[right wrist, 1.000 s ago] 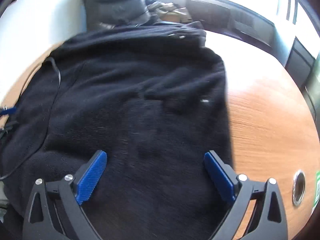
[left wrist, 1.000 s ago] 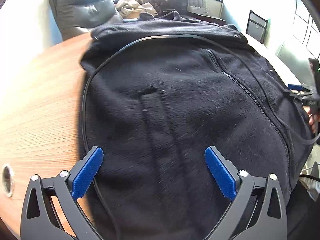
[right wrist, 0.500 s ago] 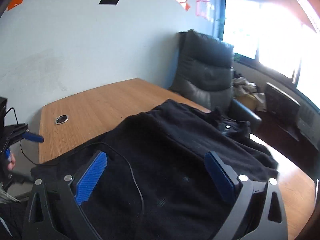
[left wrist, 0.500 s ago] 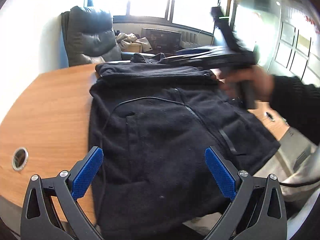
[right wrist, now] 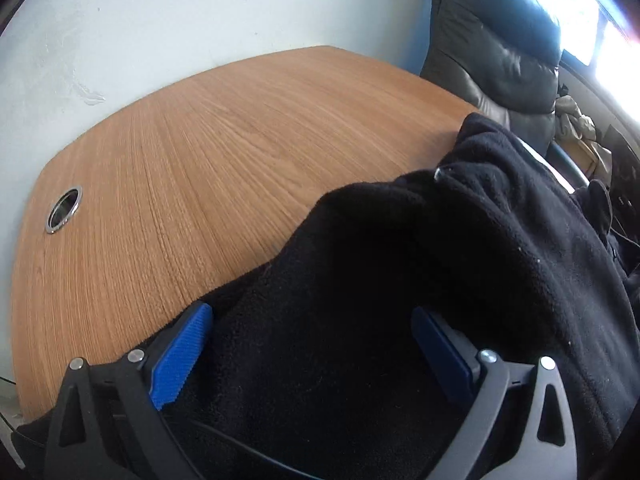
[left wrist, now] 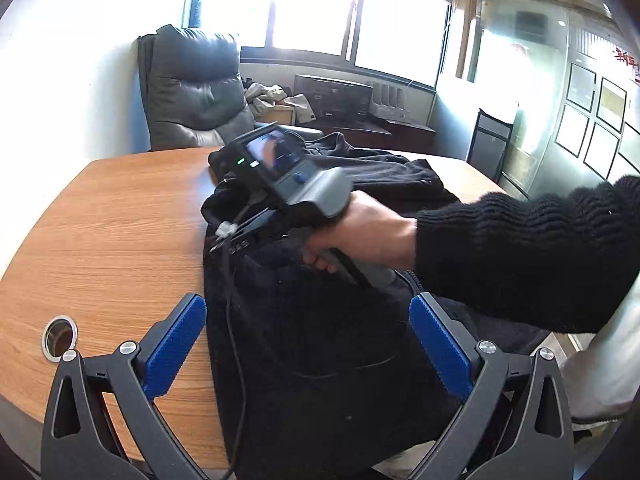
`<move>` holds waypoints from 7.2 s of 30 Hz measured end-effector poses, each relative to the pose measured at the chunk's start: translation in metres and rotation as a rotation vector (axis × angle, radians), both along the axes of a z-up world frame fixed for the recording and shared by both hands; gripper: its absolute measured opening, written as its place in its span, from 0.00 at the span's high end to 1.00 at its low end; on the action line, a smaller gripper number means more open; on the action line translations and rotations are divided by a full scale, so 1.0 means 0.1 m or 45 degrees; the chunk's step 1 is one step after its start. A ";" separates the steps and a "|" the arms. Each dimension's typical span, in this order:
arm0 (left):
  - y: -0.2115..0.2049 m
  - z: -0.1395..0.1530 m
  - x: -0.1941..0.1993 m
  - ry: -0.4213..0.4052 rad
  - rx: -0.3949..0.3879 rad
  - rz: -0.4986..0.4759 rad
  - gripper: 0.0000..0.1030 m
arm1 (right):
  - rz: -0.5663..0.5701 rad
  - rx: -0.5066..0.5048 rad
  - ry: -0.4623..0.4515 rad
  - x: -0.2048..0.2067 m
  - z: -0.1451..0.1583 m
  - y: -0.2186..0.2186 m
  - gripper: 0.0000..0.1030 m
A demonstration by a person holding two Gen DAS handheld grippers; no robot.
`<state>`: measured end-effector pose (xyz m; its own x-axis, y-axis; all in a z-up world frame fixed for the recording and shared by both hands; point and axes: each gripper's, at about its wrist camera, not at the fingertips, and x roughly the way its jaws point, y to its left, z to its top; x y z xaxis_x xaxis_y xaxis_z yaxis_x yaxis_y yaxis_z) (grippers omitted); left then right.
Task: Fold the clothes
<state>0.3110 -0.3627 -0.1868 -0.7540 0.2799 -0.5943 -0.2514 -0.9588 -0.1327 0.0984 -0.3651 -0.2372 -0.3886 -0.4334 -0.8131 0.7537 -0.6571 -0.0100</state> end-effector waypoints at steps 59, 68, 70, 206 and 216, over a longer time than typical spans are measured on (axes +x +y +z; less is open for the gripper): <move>0.12 -1.20 -2.16 -0.380 -0.116 -0.185 0.00 | -0.644 -0.103 -0.010 1.40 0.21 3.54 0.02; 0.12 -1.03 -1.93 -0.408 -0.148 -0.205 0.03 | -0.949 -0.061 -0.093 1.51 0.06 4.20 0.00; 0.19 -0.96 -1.77 -0.393 -0.089 -0.264 0.01 | -0.892 -0.081 -0.058 1.53 0.20 4.15 0.00; -1.07 -0.31 -0.69 -0.650 1.310 -0.289 0.93 | -0.399 -1.005 -0.265 2.46 1.30 4.59 0.90; -0.96 0.09 -1.86 -0.474 1.457 -0.159 0.93 | -0.256 -1.066 -0.175 1.04 1.70 4.43 0.90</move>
